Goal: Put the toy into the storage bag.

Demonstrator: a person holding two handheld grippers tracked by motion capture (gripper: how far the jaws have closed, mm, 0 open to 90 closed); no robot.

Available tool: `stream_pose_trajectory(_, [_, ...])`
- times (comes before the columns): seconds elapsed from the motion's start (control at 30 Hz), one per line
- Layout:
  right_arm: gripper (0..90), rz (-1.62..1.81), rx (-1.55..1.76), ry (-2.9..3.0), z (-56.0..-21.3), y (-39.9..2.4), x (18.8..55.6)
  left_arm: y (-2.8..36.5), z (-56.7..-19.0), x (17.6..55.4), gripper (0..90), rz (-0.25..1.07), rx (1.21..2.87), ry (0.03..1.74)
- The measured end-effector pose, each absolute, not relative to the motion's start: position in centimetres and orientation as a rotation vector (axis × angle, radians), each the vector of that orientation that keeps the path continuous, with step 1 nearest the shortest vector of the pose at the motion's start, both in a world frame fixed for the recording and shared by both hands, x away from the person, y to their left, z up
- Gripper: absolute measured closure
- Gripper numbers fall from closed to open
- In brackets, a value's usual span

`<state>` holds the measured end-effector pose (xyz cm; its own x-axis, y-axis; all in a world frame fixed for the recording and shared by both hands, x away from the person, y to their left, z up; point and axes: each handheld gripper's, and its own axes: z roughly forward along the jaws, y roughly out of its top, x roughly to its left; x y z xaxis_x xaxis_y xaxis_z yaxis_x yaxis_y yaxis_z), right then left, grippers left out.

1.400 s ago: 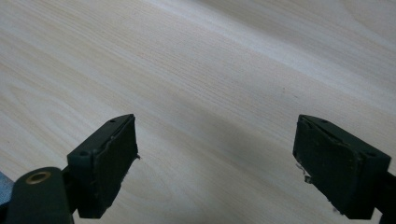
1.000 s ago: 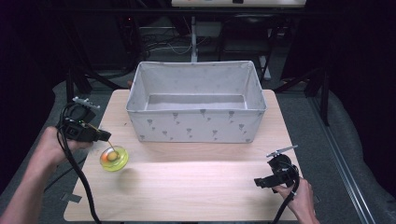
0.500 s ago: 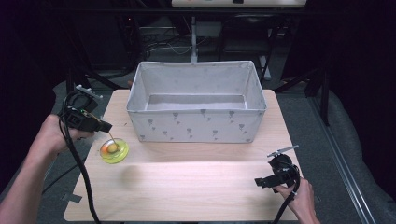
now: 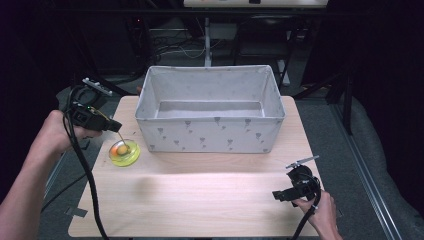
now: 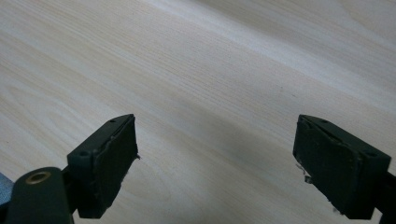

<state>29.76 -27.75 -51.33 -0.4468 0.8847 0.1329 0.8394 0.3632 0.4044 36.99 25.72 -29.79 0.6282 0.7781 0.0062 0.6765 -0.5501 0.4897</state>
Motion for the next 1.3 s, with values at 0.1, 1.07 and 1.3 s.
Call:
stream_pose_trajectory(0.1, [13.2,0.641,1.586,2.508,-51.3,-27.8,29.8,25.6,-29.2,37.2,87.8,0.316,2.411,1.145])
stream_pose_trajectory(1.07, [13.3,0.648,1.585,2.507,-51.4,-27.8,29.8,24.4,-23.2,38.8,87.7,0.414,2.412,1.115])
stream_pose_trajectory(1.3, [13.2,0.648,1.585,2.509,-51.4,-27.8,29.8,23.7,-21.9,39.2,87.7,0.448,2.41,1.097])
